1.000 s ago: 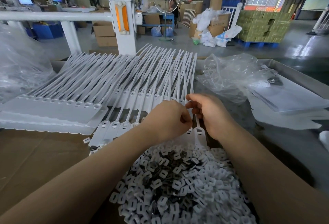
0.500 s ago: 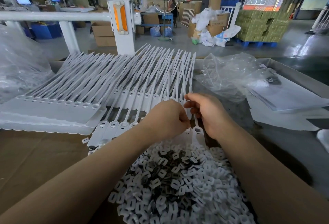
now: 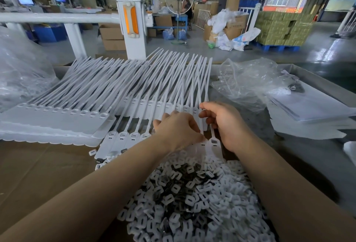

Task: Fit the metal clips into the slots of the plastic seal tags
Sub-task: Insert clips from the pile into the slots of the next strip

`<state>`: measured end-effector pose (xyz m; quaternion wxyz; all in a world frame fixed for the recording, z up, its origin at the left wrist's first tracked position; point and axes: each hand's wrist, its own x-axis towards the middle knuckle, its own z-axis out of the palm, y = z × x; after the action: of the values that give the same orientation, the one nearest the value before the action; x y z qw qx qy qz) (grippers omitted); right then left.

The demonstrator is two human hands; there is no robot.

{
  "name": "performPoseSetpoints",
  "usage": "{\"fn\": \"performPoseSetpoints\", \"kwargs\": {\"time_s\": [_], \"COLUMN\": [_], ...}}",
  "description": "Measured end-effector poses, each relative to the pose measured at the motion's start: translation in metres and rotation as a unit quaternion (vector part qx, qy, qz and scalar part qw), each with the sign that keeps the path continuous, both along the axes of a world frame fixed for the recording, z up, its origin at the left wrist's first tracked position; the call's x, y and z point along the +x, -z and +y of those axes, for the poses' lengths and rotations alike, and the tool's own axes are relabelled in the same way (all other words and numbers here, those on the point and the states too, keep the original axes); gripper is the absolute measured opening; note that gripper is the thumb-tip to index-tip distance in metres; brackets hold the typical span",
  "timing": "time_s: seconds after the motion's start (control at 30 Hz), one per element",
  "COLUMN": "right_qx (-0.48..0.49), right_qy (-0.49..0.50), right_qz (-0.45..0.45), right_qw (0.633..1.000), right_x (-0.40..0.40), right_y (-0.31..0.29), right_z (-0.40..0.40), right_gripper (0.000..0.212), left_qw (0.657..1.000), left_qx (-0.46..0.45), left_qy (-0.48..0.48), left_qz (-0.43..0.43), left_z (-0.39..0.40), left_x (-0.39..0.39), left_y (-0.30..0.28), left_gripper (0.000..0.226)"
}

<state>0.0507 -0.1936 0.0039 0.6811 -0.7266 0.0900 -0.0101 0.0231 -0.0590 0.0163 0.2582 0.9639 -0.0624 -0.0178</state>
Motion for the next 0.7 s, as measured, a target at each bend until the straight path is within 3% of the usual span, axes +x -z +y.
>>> {"fn": "performPoseSetpoints", "kwargs": {"time_s": [0.13,0.3,0.4,0.5,0.7], "right_qx": [-0.003,0.008,0.011,0.011,0.006], "right_qy": [0.003,-0.003,-0.006,-0.011,-0.013], "right_qz": [0.006,-0.006,-0.002,0.0,0.003], "right_qw": [1.0,1.0,1.0,1.0,1.0], "right_x": [0.001,0.001,0.0,-0.001,-0.001], "right_y": [0.001,0.001,0.0,0.001,0.0], "right_z": [0.0,0.0,-0.001,-0.002,-0.001], "right_gripper": [0.016,0.011,0.014,0.015,0.014], "left_qw": [0.999,0.998,0.983,0.947,0.939], "left_qx": [0.027,-0.023,-0.102,-0.095,-0.077], "left_qy": [0.015,0.058,0.155,0.304,0.326], "left_qz": [-0.017,-0.005,-0.014,0.048,0.082], "left_z": [-0.001,0.012,0.02,0.027,0.025], "left_x": [0.0,0.002,0.0,-0.01,-0.015], "left_y": [0.002,0.002,-0.006,-0.012,-0.011], "left_gripper": [0.021,0.017,0.007,0.009,0.009]}}
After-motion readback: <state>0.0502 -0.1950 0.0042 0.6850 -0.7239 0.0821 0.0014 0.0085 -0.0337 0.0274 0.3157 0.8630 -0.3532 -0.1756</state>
